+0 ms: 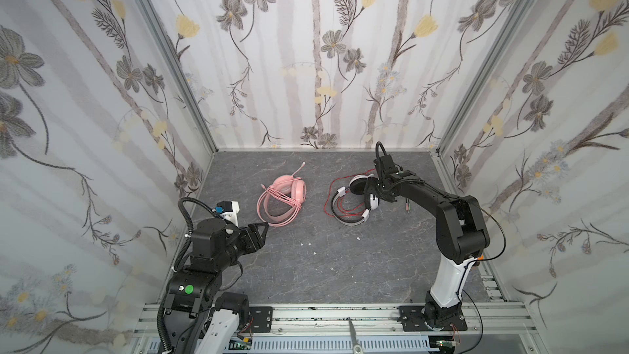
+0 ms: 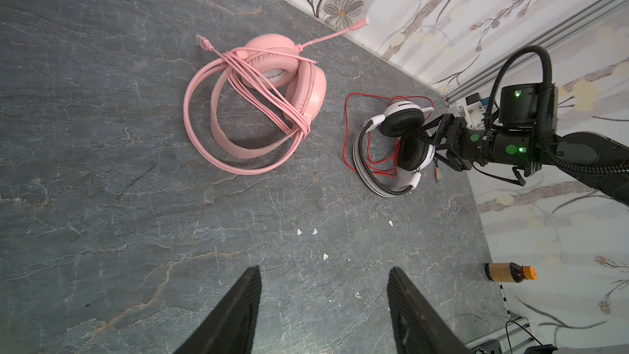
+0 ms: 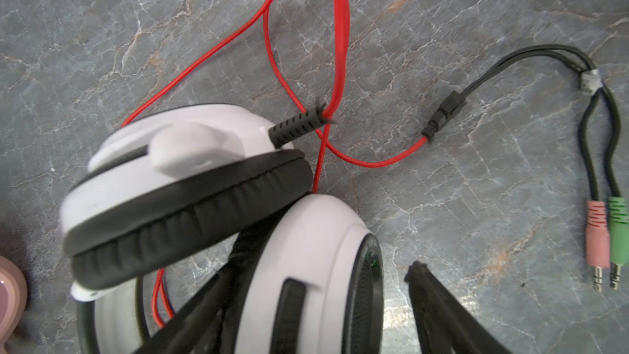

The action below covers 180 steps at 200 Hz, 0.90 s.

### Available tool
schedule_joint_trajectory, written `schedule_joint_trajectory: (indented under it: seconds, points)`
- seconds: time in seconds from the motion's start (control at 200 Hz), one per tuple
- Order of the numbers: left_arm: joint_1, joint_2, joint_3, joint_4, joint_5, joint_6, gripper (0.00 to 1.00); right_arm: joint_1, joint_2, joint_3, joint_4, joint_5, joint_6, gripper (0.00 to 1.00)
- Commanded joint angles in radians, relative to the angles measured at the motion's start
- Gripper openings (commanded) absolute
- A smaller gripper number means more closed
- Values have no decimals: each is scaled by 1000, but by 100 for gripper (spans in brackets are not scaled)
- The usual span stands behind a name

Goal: Wrap the headphones

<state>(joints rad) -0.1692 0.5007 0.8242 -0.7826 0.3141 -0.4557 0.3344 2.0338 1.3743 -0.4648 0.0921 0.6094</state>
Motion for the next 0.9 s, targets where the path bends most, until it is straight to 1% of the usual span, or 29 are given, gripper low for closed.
schedule_joint_trajectory:
  seconds: [0.0,0.095,0.115,0.135,0.305,0.455,0.595,0.729,0.819,0.859,0.879,0.894]
  points:
    - [0,-2,-3,11,-18,1,62,2,-51,2,-21,22,5,81]
    - [0,-2,-2,10,-22,0,62,3,-95,3,-20,57,2,84]
    - [0,-2,-2,11,-24,-1,62,3,-99,5,-18,61,-1,97]
    - [0,-2,-2,11,-24,-1,62,2,-101,7,-17,63,-4,99]
    - [0,-2,-1,8,-26,-2,62,3,-49,19,-38,47,-11,97]
    - [0,-2,0,7,-27,-2,62,13,-21,-30,-9,10,8,96]
    - [0,-2,-1,7,-26,-2,62,17,11,-57,9,4,8,94]
    - [0,-3,-3,11,-21,0,59,15,30,-61,18,24,-5,91]
    - [0,-2,-3,11,-22,-1,59,16,29,-64,20,27,-8,87]
    - [1,-2,-3,10,-23,-1,59,15,27,-65,26,11,-14,73]
    - [0,-2,-3,11,-21,0,59,15,24,-64,26,7,-15,68]
    - [0,-2,-3,11,-21,0,59,15,23,-64,25,4,-15,67]
